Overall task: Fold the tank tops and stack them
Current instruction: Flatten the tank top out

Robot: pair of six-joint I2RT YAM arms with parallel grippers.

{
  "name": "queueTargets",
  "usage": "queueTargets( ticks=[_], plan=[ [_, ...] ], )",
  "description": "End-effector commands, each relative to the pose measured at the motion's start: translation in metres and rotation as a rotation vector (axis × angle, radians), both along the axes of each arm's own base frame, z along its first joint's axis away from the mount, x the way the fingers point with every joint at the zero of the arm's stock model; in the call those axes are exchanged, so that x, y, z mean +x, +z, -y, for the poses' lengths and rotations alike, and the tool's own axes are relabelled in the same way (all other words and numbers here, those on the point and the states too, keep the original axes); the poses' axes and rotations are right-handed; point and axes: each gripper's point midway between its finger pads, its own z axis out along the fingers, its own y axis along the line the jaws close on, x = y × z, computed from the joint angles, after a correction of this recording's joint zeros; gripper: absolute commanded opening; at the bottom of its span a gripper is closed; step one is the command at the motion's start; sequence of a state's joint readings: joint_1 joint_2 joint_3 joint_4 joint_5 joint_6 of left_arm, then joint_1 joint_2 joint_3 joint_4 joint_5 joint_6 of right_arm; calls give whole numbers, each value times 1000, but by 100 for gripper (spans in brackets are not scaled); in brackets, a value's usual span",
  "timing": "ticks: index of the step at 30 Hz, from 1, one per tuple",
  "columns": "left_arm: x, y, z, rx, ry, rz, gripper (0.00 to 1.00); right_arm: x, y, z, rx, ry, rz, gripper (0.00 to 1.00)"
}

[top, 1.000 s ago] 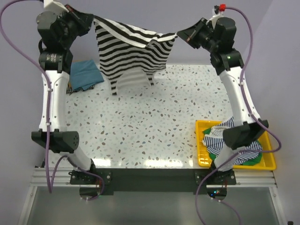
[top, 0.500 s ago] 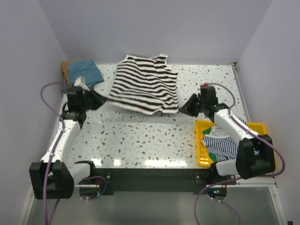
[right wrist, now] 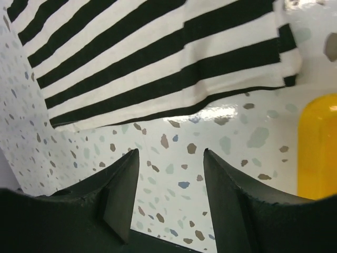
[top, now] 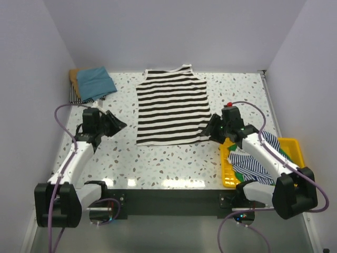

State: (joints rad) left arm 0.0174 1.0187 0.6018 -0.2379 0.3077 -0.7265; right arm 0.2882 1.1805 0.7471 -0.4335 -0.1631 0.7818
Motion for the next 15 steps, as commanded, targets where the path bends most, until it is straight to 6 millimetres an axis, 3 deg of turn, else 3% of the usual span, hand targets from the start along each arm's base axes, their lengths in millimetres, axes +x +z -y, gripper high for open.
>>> queueTargets(
  ticks=[1, 2, 3, 6, 7, 8, 9, 10, 11, 12, 13, 14, 15],
  plan=[
    [38, 17, 15, 64, -51, 84, 33, 14, 9, -18, -113, 49, 49, 55],
    [44, 17, 22, 73, -67, 82, 32, 23, 19, -29, -121, 68, 75, 54],
    [54, 16, 37, 79, -99, 72, 31, 31, 19, -29, -170, 56, 90, 54],
    [83, 11, 55, 86, -99, 61, 29, 48, 8, -48, -220, 95, 62, 47],
    [92, 5, 49, 108, -60, 37, 28, 58, 3, -61, -201, 120, 63, 46],
    [107, 15, 48, 106, -31, 46, 28, 60, 2, -71, -190, 140, 65, 46],
    [117, 3, 46, 105, -2, 14, 28, 56, 0, -90, -202, 184, 74, 46],
    [128, 5, 40, 128, 39, 25, 28, 62, 11, -106, -209, 206, 106, 45],
    [144, 17, 39, 132, 63, 53, 29, 61, -2, -118, -240, 232, 84, 45],
    [154, 3, 37, 129, 81, 16, 31, 52, -2, -141, -249, 286, 97, 45],
    [162, 2, 33, 129, 94, -1, 31, 52, -4, -153, -263, 304, 103, 45],
    [170, 9, 31, 128, 104, -19, 30, 57, 8, -173, -252, 323, 134, 44],
    [173, 5, 26, 119, 112, -36, 29, 46, -6, -194, -279, 377, 119, 43]
  ],
)
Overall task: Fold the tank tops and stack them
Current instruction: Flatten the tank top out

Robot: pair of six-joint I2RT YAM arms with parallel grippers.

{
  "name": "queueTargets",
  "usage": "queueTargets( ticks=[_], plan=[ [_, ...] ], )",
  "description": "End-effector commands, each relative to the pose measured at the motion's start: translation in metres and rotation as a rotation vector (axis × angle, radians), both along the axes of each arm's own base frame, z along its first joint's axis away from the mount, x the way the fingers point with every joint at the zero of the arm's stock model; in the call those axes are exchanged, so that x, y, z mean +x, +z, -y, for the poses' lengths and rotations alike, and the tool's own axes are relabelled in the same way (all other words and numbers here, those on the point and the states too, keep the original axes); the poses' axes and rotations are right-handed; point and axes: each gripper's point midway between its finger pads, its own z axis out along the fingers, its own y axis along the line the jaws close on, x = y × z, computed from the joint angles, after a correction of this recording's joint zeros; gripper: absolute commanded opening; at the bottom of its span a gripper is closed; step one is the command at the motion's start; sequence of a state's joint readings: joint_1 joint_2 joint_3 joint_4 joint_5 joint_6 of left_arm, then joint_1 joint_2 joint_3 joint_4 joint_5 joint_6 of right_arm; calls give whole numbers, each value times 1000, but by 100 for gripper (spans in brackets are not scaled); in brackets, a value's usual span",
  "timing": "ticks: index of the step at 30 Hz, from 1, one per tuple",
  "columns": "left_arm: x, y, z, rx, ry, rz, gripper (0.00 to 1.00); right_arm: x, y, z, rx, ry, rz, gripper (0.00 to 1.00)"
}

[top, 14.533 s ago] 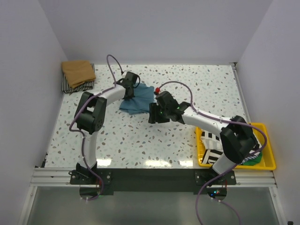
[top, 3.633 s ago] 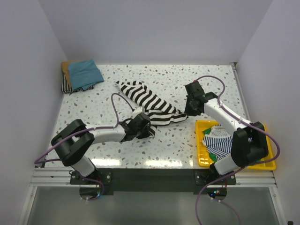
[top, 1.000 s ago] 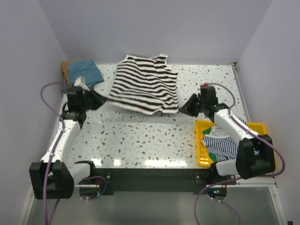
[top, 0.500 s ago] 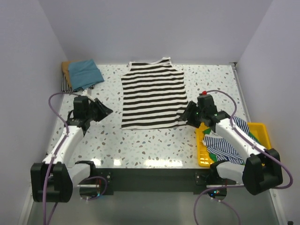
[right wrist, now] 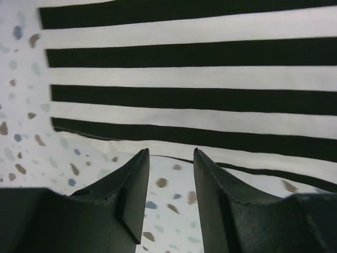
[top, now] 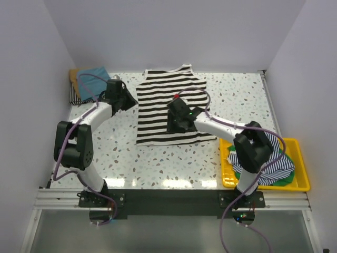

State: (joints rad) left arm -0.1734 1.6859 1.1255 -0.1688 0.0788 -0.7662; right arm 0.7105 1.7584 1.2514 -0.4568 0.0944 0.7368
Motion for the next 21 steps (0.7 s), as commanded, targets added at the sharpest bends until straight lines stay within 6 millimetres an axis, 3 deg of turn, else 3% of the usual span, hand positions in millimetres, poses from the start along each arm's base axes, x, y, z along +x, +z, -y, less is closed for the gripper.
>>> queueTargets(
  ticks=[1, 2, 3, 4, 5, 6, 7, 8, 10, 11, 14, 21],
  plan=[
    [33, 28, -23, -5, 109, 52, 29, 4, 26, -64, -18, 97, 109, 42],
    [32, 32, -28, -9, 123, 57, 29, 2, 26, -76, -25, 117, 114, 42],
    [32, 45, -42, -17, 158, 82, 29, -2, 8, -87, -57, 139, 92, 38],
    [31, 53, -48, -29, 168, 91, 29, -6, 16, -107, -42, 169, 108, 37],
    [30, 70, -64, -37, 196, 123, 29, -8, 14, -117, -42, 184, 110, 37],
    [28, 78, -70, -45, 202, 133, 29, -15, -5, -128, -70, 210, 86, 37],
    [28, 90, -76, -44, 206, 147, 29, -14, 1, -140, -57, 220, 97, 36],
    [27, 104, -92, -30, 229, 170, 29, -16, -3, -147, -65, 229, 97, 35],
    [23, 116, -101, -17, 238, 177, 29, -19, -14, -162, -87, 249, 89, 34],
    [22, 130, -107, -9, 239, 209, 29, -20, -16, -166, -95, 255, 88, 33],
    [17, 147, -111, -12, 233, 245, 29, -21, -23, -176, -124, 264, 90, 32],
    [14, 156, -106, -37, 190, 269, 29, -27, -39, -182, -158, 276, 79, 32]
  ],
)
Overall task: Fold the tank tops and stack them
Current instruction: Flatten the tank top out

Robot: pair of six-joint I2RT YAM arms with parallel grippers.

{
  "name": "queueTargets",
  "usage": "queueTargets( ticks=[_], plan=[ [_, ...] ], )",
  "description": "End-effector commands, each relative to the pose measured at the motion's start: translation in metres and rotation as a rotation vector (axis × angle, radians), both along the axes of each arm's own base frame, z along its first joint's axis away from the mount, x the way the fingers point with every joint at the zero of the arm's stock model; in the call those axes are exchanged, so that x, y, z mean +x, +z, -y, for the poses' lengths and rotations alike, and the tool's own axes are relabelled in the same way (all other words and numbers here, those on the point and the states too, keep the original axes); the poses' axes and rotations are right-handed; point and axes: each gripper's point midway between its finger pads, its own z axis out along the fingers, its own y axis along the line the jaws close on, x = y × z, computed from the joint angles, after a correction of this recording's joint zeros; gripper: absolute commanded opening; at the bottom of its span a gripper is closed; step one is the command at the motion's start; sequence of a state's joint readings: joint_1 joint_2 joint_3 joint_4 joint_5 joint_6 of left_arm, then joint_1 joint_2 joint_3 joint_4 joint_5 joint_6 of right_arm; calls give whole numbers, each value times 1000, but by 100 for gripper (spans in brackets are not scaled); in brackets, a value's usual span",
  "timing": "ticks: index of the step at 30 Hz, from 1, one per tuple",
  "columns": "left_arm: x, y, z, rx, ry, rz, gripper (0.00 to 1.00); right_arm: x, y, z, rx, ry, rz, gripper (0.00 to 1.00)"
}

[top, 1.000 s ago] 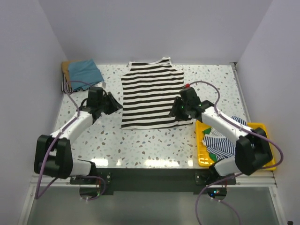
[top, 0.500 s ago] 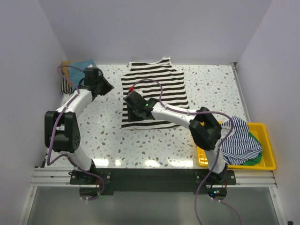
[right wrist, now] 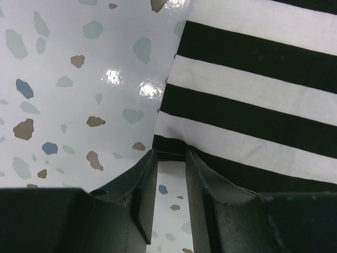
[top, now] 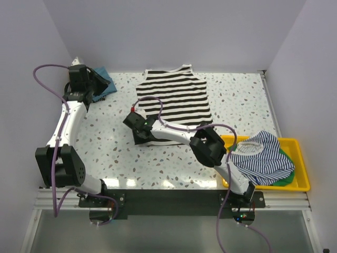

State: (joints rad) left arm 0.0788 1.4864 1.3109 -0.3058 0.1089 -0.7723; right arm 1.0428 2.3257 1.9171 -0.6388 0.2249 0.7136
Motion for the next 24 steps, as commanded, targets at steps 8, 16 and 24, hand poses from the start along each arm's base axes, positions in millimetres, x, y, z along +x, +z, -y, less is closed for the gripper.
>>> queueTargets(
  ticks=[8, 16, 24],
  plan=[
    [-2, 2, 4, -5, -58, 9, 28, -12, 5, -5, -51, 16, 51, 38],
    [-6, -14, 5, -12, -64, -23, 28, -30, -5, 0, -112, 47, 64, 39],
    [-9, -19, 4, -12, -63, -30, 29, -42, -16, 3, -141, 82, 22, 16]
  ],
)
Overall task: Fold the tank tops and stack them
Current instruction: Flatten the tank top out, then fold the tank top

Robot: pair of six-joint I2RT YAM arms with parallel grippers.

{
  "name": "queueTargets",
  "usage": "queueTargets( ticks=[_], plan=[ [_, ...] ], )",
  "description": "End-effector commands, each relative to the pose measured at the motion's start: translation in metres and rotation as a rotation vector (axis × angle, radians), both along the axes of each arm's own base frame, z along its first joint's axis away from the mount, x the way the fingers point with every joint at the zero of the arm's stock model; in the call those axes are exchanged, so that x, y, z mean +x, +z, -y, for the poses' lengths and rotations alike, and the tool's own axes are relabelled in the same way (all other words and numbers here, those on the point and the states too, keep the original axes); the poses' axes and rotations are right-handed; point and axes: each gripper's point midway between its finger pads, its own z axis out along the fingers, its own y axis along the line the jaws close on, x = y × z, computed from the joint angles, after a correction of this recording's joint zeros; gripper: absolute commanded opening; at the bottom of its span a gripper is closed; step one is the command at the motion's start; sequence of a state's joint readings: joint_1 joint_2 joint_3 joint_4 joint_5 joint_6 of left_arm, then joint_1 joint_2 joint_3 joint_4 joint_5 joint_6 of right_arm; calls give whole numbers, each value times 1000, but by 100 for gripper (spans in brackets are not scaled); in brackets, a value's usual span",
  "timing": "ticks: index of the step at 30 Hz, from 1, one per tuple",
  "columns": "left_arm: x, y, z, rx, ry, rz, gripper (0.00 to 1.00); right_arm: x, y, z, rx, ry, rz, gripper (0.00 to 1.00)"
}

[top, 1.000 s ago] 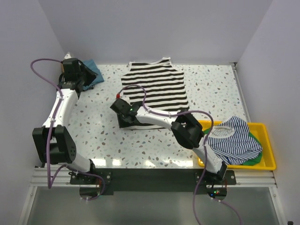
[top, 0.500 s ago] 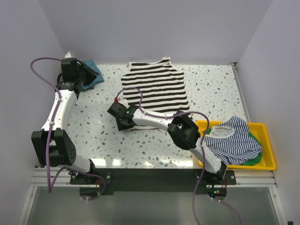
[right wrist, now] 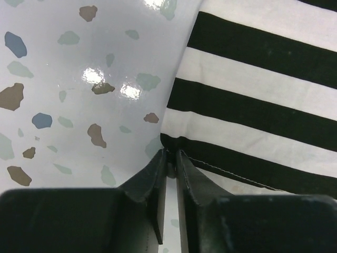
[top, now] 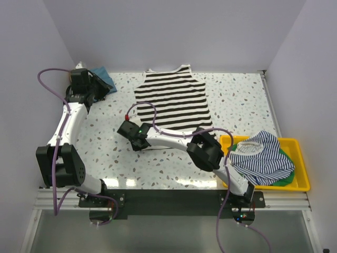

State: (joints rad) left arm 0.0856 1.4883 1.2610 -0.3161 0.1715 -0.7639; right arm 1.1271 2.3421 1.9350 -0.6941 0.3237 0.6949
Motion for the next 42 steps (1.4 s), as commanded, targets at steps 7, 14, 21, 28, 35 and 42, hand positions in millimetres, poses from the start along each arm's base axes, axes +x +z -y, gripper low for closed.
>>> queueTargets(
  ticks=[7, 14, 21, 28, 35, 42],
  plan=[
    [-15, -54, -7, 15, 17, -64, 30, -66, 42, -34, 201, 281, -148, 0],
    [-33, -124, 9, -38, -17, -175, 34, -92, 72, 7, 204, 288, -148, 0],
    [-33, -164, 28, -31, -29, -247, 35, -110, 61, 37, 241, 240, -188, 0],
    [0, -183, 12, 64, 30, -265, 36, -115, 62, 48, 263, 215, -194, 0],
    [19, -196, 19, 115, 7, -287, 36, -118, 68, 54, 272, 212, -190, 0],
    [16, -211, 17, 163, 24, -331, 33, -118, 70, 53, 280, 213, -186, 0]
  ],
)
